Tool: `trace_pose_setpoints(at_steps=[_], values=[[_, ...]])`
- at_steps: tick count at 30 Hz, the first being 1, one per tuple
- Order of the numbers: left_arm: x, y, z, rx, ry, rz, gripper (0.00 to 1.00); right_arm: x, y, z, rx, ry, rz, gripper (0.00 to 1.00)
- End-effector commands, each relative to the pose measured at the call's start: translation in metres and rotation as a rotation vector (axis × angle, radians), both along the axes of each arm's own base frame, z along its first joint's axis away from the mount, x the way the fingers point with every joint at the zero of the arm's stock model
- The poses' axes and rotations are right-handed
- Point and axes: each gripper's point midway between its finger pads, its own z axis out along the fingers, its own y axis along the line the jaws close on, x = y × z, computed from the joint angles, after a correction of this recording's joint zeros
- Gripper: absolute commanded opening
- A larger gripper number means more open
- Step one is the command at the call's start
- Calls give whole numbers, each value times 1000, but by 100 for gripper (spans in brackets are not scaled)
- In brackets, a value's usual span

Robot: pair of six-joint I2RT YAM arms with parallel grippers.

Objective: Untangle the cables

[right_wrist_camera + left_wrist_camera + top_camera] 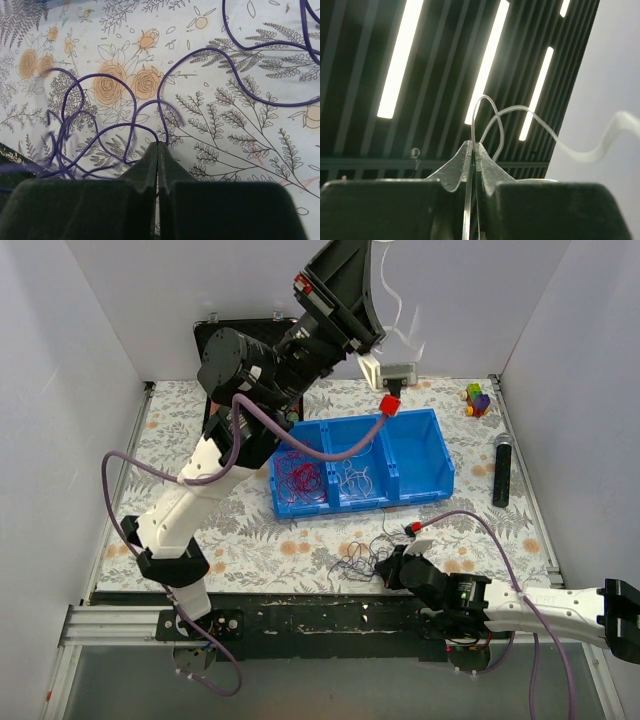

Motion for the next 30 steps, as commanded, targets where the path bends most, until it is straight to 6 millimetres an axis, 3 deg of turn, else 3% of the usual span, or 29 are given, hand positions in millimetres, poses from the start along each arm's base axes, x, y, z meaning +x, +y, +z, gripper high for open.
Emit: trace_pose_setpoints(at_steps=[1,6,10,12,18,30], values=[[-7,29,28,-22,-165,80,0,-2,-7,-10,4,32,-37,1],[-7,36,30,-27,-179,79,0,-4,-14,-19,-27,54,-51,1],[5,33,2,-7,-61,30,0,0,-9,-2,-11,20,-43,1],[24,13,-42,64,55,0,0,3,-6,12,3,-17,-36,1],[53,-6,-128,100,319,-85,0,8,-1,41,69,-72,-33,1],[93,-30,-321,96,866,-182,0,6,5,54,105,-85,-2,1]])
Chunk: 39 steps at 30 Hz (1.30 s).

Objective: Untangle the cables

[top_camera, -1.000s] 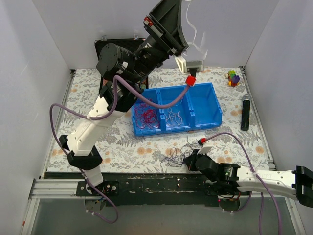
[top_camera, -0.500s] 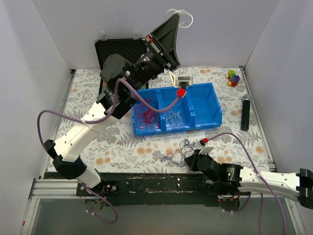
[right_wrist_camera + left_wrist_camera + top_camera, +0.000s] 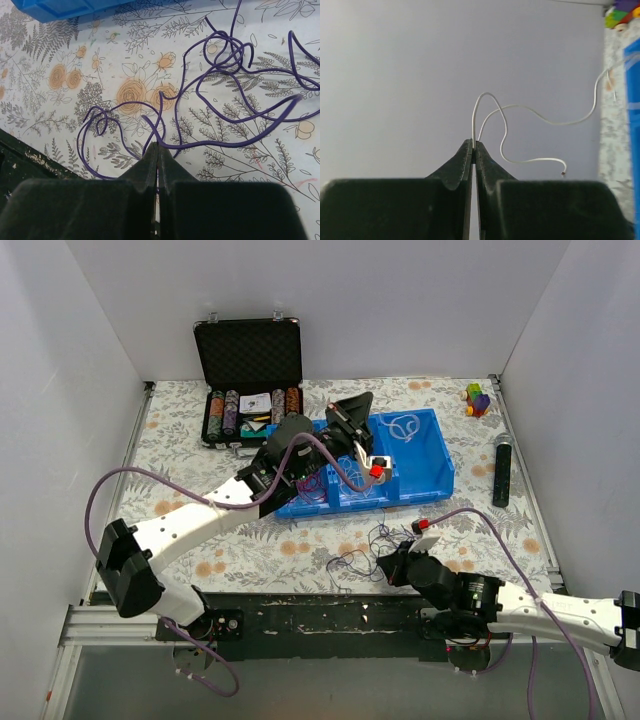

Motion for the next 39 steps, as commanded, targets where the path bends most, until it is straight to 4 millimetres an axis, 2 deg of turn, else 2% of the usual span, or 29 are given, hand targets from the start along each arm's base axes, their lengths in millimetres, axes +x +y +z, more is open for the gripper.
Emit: trace_pose_setpoints(at_steps=[1,3,5,10,16,21,22,23,28,31,32,34,35,36,37,38,39], values=[[-1,19,-10,-155,148,13,0,4,9,30,67,-42,-1,1],[1,15,-22,-170,169,9,0,4,9,33,78,-48,0,1],[4,11,-21,-208,176,0,0,5,8,34,79,-52,0,1],[25,13,-35,-228,223,74,0,4,8,36,84,-48,-1,1],[56,17,-73,-253,343,132,0,4,9,39,95,-50,4,1],[73,20,-123,-235,455,180,0,2,9,40,115,-51,8,1],[75,21,-128,-246,477,189,0,2,9,41,118,-53,10,1],[77,19,-129,-267,493,188,0,2,8,41,119,-53,8,1],[86,15,-106,-404,510,185,0,2,5,41,122,-51,2,1],[83,10,-117,-354,511,168,0,2,5,41,119,-51,2,1],[80,6,-127,-311,521,158,1,2,5,42,120,-53,3,1],[78,-1,-153,-233,578,157,11,2,6,43,123,-54,5,1],[77,-4,-165,-196,617,154,20,2,6,44,125,-55,7,1],[74,-8,-179,-147,656,144,33,2,6,42,124,-55,8,1],[76,-7,-193,-126,690,160,52,2,6,43,127,-54,7,1],[75,-11,-201,-120,716,139,62,1,7,43,129,-52,11,1],[76,-13,-206,-124,750,137,65,1,8,44,133,-52,13,1]])
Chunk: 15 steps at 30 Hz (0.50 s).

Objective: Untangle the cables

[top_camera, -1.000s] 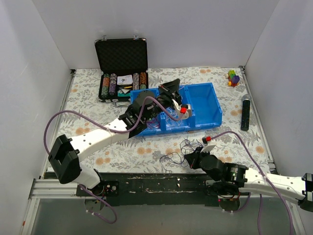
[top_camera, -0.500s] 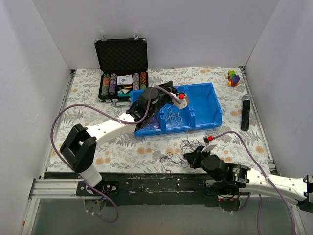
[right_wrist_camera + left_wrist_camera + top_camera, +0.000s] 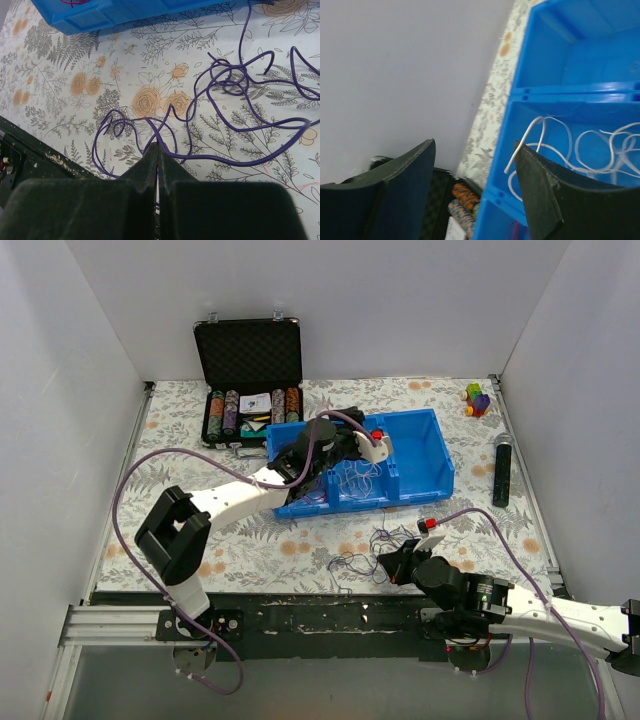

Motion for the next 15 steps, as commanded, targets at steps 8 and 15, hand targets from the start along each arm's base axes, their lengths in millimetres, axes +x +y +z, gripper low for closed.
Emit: trace_pose_setpoints(at_steps=[8,15], values=[[-16,-29,15,-192,257,-128,88,4,13,41,72,-54,12,1],[-57,-16,38,-151,336,-315,98,6,20,59,66,-87,33,1]])
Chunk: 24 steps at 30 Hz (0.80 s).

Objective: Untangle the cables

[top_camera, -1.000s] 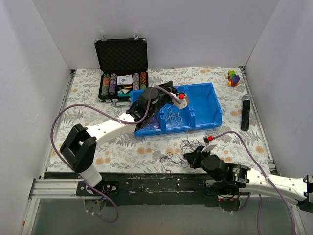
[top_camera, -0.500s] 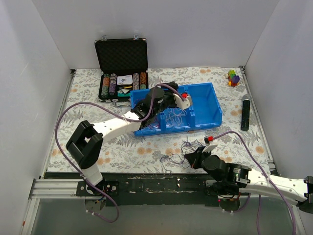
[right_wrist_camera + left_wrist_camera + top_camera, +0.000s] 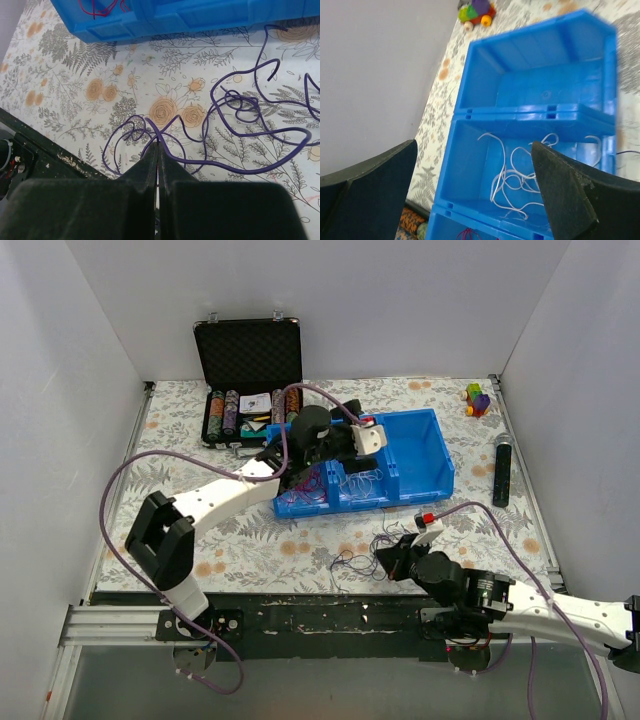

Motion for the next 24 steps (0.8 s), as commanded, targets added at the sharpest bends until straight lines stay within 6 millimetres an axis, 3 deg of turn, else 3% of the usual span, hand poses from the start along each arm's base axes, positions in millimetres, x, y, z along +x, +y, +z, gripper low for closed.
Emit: trace_pose_setpoints(at_steps=[1,3,6,8,13,14,17,19,23,24], values=[[-29,9,55,-87,108,-139,98,5,13,41,81,-59,11,1],[-22,10,59,-104,210,-123,95,5,14,46,82,-66,17,1],[-35,13,71,-138,270,-162,96,5,17,55,82,-83,31,1],[-57,20,71,-147,313,-199,98,6,19,63,82,-97,34,1],[-129,49,48,-84,341,-326,98,9,23,94,79,-160,57,1],[-144,54,36,-66,350,-348,98,9,25,103,87,-173,68,1],[-182,60,35,-66,349,-408,98,6,36,125,102,-212,116,1],[-199,60,32,-61,346,-431,97,4,43,136,109,-234,151,1],[-220,57,33,-128,299,-390,83,-1,54,152,115,-263,209,1],[-226,57,28,-125,324,-401,82,-2,57,164,146,-278,217,1]])
